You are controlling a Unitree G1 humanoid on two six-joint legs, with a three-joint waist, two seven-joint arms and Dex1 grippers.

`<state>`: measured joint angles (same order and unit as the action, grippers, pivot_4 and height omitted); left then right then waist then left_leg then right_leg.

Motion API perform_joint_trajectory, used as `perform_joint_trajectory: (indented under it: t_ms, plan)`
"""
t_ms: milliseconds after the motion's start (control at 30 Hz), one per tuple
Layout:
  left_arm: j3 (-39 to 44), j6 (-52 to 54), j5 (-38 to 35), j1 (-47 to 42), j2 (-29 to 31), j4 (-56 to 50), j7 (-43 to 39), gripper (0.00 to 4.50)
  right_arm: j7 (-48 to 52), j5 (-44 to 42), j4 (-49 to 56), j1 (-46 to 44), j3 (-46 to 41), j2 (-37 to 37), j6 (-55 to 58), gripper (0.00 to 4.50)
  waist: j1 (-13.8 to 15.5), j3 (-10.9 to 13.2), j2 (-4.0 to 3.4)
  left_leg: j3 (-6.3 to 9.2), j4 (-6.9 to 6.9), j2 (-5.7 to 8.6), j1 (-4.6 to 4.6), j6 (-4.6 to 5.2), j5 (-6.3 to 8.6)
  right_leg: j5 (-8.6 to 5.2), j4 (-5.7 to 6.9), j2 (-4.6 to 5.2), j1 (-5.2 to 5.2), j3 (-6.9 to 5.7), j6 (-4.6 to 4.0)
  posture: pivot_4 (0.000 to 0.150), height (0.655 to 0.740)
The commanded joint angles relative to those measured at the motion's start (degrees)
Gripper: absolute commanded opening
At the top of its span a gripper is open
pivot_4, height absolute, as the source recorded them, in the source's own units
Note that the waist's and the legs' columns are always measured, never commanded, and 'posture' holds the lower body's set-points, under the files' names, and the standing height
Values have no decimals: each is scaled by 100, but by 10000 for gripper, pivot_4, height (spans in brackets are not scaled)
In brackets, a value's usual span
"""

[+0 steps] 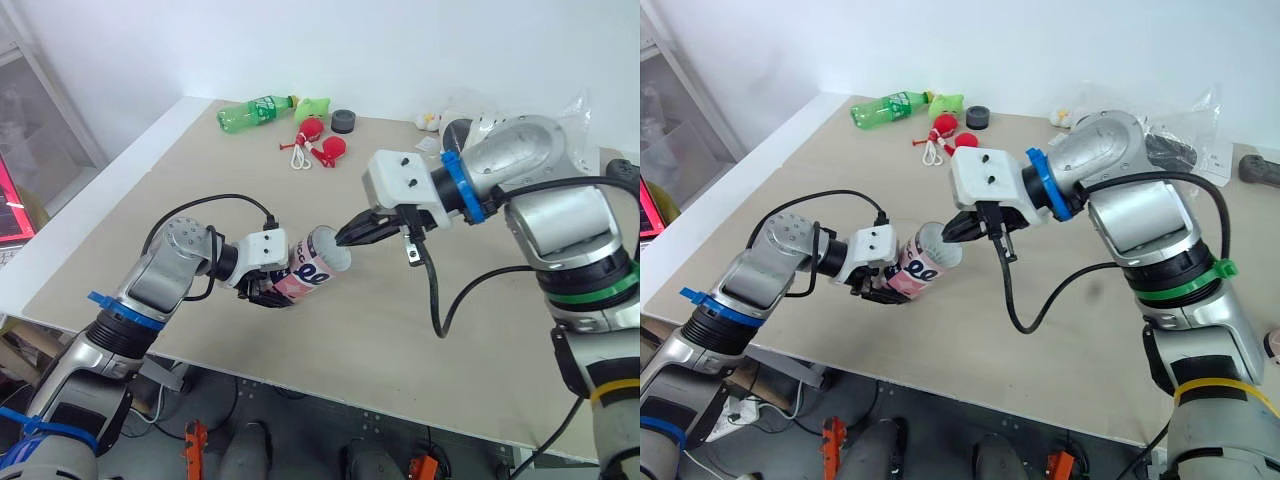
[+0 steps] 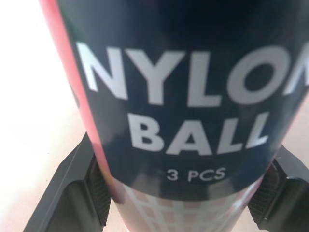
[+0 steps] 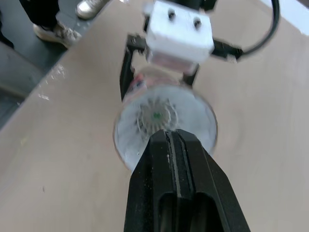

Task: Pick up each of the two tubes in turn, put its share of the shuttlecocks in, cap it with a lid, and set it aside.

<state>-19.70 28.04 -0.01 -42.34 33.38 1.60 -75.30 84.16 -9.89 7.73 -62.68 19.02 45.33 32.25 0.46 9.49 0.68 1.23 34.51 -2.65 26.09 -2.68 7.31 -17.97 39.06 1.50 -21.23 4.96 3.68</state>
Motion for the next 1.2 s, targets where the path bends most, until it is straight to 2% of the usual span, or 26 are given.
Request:
perform_joint_trajectory:
  t_ms: [33, 233, 333, 400, 433, 500, 567, 633, 800, 933, 1200]
  plan:
    - [-24, 84, -319, -12, -180, -210, -37, 30410, 382, -259, -44, -29, -585, 579, -214, 346, 1, 6, -1, 1, 2, 0, 12, 0, 0, 0, 0, 0, -6, -1, 1, 1500, 7400]
    - [264, 118, -709, -81, -424, -383, 229, 30410, 831, -204, -581, 704, -713, 2132, -866, 346, -23, 39, 8, 7, -3, -3, 33, 0, 4, -5, -2, -4, -24, -12, -7, 1500, 7400]
    - [384, -12, -881, -54, -717, -358, 536, 30410, 834, -291, -870, 1227, -719, 2952, -1180, 13063, -30, 54, -3, 7, -10, -3, 34, 2, 5, -9, -2, -5, -28, -13, -11, 1500, 7400]
    - [421, -79, -967, -10, -872, -342, 702, 30410, 834, -281, -1033, 1486, -699, 3299, -1417, 19369, -42, 57, -6, 5, -11, -3, 35, 4, 6, -12, -2, -4, -29, -11, -9, 1500, 7400]
    - [448, -172, -1022, 48, -1071, -307, 867, 30410, 834, -236, -1172, 1699, -686, 3526, -1579, 24516, -63, 58, -7, 4, -9, -3, 34, 4, 6, -12, -2, -5, -29, -11, -9, 1500, 7400]
    - [420, -467, -1083, 170, -1426, -199, 1102, 30410, 834, -180, -1418, 2132, -659, 3912, -1839, 31045, -111, 60, -16, 3, -8, -1, 33, 4, 6, -13, -2, -3, -26, -9, -8, 1500, 7400]
    - [457, -699, -1180, 248, -1823, -44, 1339, 30410, 834, -77, -1708, 2518, -651, 4182, -2067, 40229, -144, 62, -18, 3, 0, 0, 32, 4, 6, -13, -2, 0, -19, -9, -4, 1500, 7400]
    - [462, -992, -1200, 307, -2146, 157, 1520, 30410, 834, 107, -2034, 2788, -669, 4327, -2343, 43577, -163, 62, -20, 1, 2, 1, 31, 3, 6, -12, -1, 0, -18, -7, -2, 1500, 7400]
    - [450, -1641, -1167, 461, -2765, 776, 1886, 30410, 788, 726, -2948, 2991, -580, 4260, -2872, 43577, -213, 60, -34, -2, 5, 1, 23, 1, 3, -6, 1, -2, -13, 0, 1, 1500, 7400]
    - [346, -2237, -1040, 700, -3089, 1368, 2074, 30410, 634, 1299, -3853, 2845, -357, 3786, -3136, 43577, -248, 57, -53, -3, 1, 0, 3, -2, 1, -5, 3, -7, 1, 6, 0, 1500, 7400]
    - [163, -2714, -881, 980, -3173, 1707, 2121, 30410, 572, 1937, -4819, 2537, -162, 3140, -3510, 43577, -246, 58, -86, -7, 1, 8, -11, -11, -4, -2, 4, -2, 14, 14, 6, 1500, 7400]
